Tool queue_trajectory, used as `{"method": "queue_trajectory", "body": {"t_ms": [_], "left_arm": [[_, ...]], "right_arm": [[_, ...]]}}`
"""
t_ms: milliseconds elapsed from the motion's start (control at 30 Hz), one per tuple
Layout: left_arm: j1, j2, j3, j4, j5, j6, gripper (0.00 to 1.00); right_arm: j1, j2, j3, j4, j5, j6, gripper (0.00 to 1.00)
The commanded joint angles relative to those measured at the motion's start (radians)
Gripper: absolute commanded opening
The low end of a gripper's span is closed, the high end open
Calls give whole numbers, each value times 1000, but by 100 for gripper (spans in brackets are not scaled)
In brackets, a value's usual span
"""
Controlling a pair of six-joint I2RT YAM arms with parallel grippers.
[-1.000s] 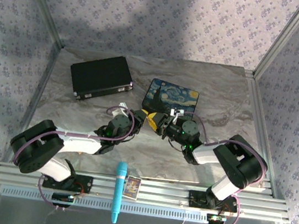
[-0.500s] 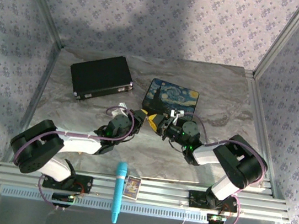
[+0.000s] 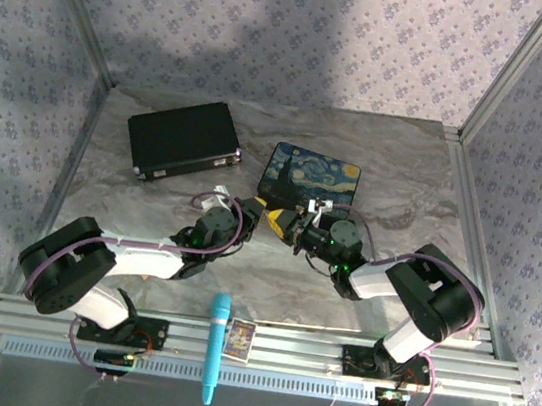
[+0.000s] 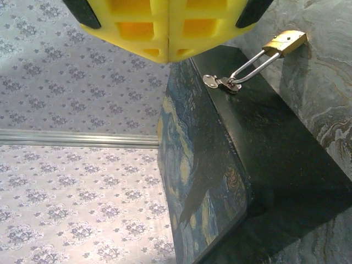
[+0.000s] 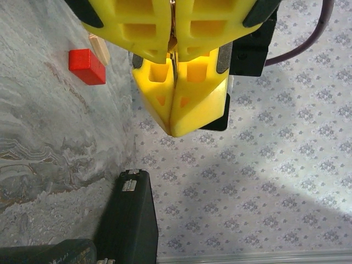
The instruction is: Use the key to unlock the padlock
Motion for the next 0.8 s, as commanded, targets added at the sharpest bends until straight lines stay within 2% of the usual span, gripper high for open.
{"method": "queue_trajectory", "body": {"t_ms": [0,167,233,367,433,500,567,667,767], "left_arm": [[5,5,8,1,-1,4,0],[6,4,7,-4,6,14,0],[7,1,13,-13,13,26,7],[19,-21,56,-127,54,68,54],[32,-38,104,-261,91,100,69],[44,-45,169,-428,120,129,79],[50,-38,208,-498,143,171,84],[59,-7,259,-557,194,241,87],[56,50,350,-670,251,379,87]], "right_arm": [[-6,17,-6,46,-7,-7,2],[-27,17,-8,27,-24,-12,0],[-35,17,-11,22,-33,-13,0],[-65,-10,-8,-63,-92,-59,0],[-83,-42,-16,-146,-111,-105,0],[-96,-89,-24,-240,-122,-161,0],[-111,-139,-29,-339,-134,-209,0],[-146,-234,-33,-517,-151,-301,0],[-180,-360,-26,-728,-155,-419,0]]}}
